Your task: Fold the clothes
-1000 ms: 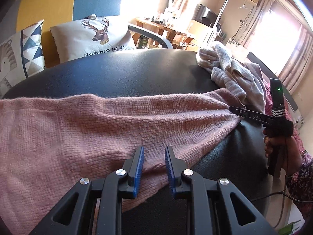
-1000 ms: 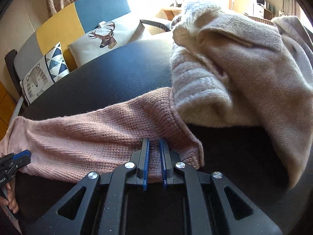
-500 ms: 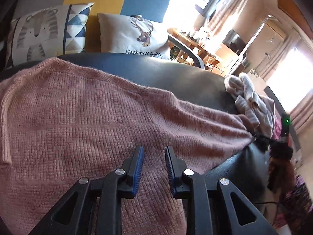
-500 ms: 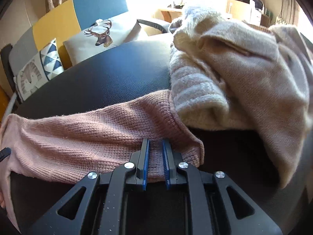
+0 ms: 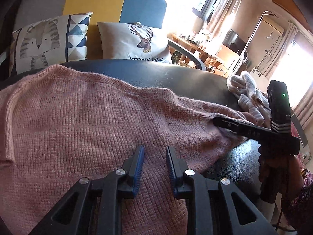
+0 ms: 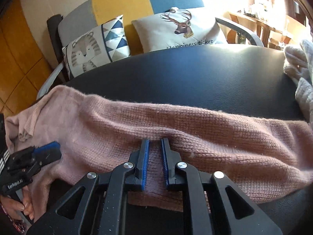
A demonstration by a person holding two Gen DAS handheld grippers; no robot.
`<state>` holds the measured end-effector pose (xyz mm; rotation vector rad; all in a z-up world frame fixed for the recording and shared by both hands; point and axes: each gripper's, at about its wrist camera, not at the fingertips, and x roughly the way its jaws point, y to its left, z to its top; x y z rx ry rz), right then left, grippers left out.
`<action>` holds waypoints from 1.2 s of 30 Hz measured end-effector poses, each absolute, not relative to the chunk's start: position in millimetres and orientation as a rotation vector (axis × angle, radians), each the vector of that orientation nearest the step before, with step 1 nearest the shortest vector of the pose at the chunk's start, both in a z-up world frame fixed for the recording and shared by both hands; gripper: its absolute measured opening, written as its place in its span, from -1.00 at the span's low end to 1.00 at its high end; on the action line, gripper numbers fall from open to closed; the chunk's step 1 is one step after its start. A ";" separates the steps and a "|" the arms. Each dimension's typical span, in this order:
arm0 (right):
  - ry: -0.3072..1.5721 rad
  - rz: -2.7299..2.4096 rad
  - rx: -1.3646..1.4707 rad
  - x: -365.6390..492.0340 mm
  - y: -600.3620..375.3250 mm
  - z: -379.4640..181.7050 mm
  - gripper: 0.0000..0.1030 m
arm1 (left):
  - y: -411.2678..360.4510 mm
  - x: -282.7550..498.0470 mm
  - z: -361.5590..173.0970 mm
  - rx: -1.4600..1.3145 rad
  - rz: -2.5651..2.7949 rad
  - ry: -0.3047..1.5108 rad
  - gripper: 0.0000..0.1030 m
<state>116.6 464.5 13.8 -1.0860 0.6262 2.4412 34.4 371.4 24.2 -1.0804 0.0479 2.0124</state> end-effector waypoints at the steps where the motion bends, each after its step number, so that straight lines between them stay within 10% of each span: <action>1: 0.658 2.408 -1.059 121.8 475.1 12.6 -0.93 | 371.2 33.9 23.8 -1.081 2.012 0.046 -0.52; 5: 0.853 2.388 -0.986 141.5 500.1 9.3 -1.00 | 373.6 32.1 24.9 -1.093 2.012 0.062 -0.52; 17: 0.539 2.564 -1.112 83.5 436.4 32.2 -0.92 | 468.7 9.0 29.3 -1.042 2.055 0.369 -0.52; 36: 0.600 2.494 -1.086 103.2 486.0 40.2 -0.94 | 460.2 8.2 28.3 -1.023 2.068 0.321 -0.48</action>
